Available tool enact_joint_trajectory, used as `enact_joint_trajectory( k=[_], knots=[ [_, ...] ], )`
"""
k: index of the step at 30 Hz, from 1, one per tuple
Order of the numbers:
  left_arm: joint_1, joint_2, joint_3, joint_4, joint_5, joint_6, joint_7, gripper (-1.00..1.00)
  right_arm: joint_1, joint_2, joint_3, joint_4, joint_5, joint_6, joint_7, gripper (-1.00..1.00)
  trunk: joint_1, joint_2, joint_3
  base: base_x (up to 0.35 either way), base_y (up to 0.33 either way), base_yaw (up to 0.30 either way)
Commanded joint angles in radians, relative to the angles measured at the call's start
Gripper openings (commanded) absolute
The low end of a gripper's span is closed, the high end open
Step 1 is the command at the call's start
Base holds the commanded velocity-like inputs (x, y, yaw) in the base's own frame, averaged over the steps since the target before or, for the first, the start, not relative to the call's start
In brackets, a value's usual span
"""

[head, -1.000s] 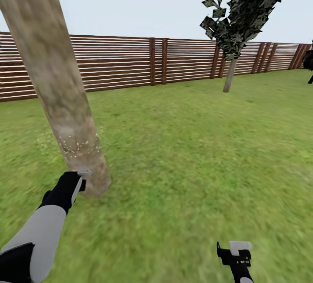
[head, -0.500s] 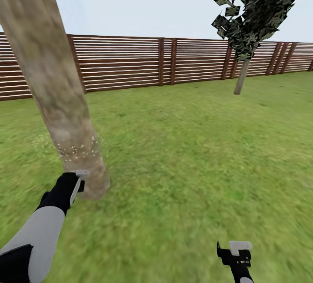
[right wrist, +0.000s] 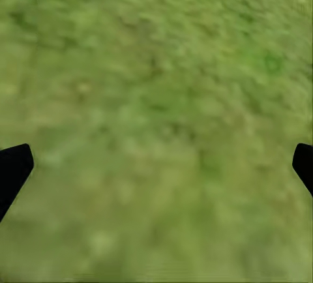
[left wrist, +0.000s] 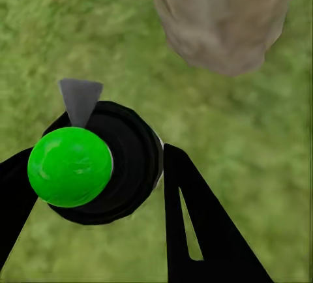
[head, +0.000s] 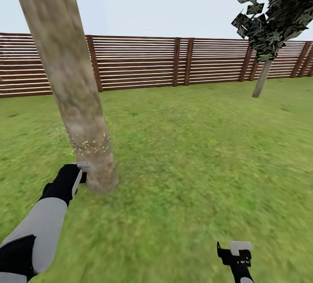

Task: In the garden, pick up the pesticide atomizer on the floor and spray pesticide onto both trees until each tree trunk is fully covered.

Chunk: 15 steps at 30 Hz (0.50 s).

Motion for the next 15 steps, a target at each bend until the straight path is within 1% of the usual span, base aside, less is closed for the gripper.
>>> enact_joint_trajectory(
  k=[1, 2, 4, 5, 6, 7, 8, 10, 12, 13, 14, 15],
  knots=[
    [-0.03, -0.003, 0.0, -0.001, 0.002, 0.005, 0.002, -1.0, -0.001, 0.0, -0.003, 0.0, 0.011, -0.001, -0.006, 1.0, 0.0, 0.0, -0.001, -0.001, 0.0, 0.265],
    [-0.06, -0.005, 0.001, -0.001, 0.002, 0.007, 0.001, -1.0, -0.001, 0.0, -0.003, 0.0, 0.011, -0.001, -0.006, 1.0, 0.0, 0.0, -0.001, 0.0, 0.0, 0.178],
    [-0.086, -0.006, 0.001, -0.001, 0.003, 0.016, 0.001, -1.0, -0.001, 0.0, -0.003, -0.001, 0.011, -0.001, -0.006, 1.0, 0.0, 0.0, -0.001, 0.0, 0.0, 0.075],
    [-0.101, -0.008, 0.002, -0.001, 0.003, 0.042, 0.001, -1.0, -0.001, 0.0, -0.003, 0.0, 0.011, -0.001, -0.006, 1.0, 0.0, 0.0, -0.001, 0.0, 0.0, 0.03],
    [-0.117, -0.017, 0.002, -0.001, 0.002, 0.075, 0.0, -1.0, -0.001, -0.001, -0.003, 0.0, 0.011, -0.001, -0.006, 1.0, 0.0, 0.0, -0.001, 0.0, 0.0, 0.01],
    [-0.119, -0.022, 0.0, -0.001, 0.001, 0.085, 0.0, -1.0, -0.001, -0.002, -0.003, 0.001, 0.011, -0.001, -0.006, 1.0, 0.0, 0.0, -0.001, 0.0, 0.0, 0.004],
    [-0.117, -0.022, -0.001, -0.002, 0.0, 0.089, 0.001, -1.0, -0.001, -0.003, -0.003, 0.001, 0.011, -0.001, -0.006, 1.0, 0.0, 0.0, -0.001, 0.0, 0.0, 0.002],
    [-0.113, -0.014, 0.003, -0.002, 0.0, 0.091, -0.001, -1.0, -0.001, -0.004, -0.003, 0.001, 0.011, -0.001, -0.006, 1.0, 0.0, 0.0, -0.001, -0.036, 0.0, 0.001],
    [-0.108, 0.005, 0.004, -0.002, -0.002, 0.089, -0.004, -1.0, -0.001, -0.003, -0.003, 0.001, 0.011, -0.001, -0.006, 1.0, 0.0, 0.0, -0.001, -0.278, 0.0, 0.0],
    [-0.105, 0.011, 0.003, 0.001, -0.002, 0.087, -0.006, -1.0, -0.001, -0.003, -0.003, 0.001, 0.011, -0.001, -0.006, 1.0, 0.0, 0.0, -0.001, -0.325, 0.0, 0.0],
    [-0.089, 0.013, 0.003, 0.006, 0.0, 0.084, -0.007, -1.0, -0.001, -0.003, -0.003, 0.001, 0.011, -0.001, -0.006, 1.0, 0.0, 0.0, -0.001, -0.335, 0.0, 0.0],
    [-0.055, 0.013, 0.001, 0.005, 0.0, 0.08, -0.008, -1.0, -0.001, -0.003, -0.003, 0.001, 0.011, -0.001, -0.006, 1.0, 0.0, 0.0, -0.001, -0.34, 0.0, 0.0]
  ],
)
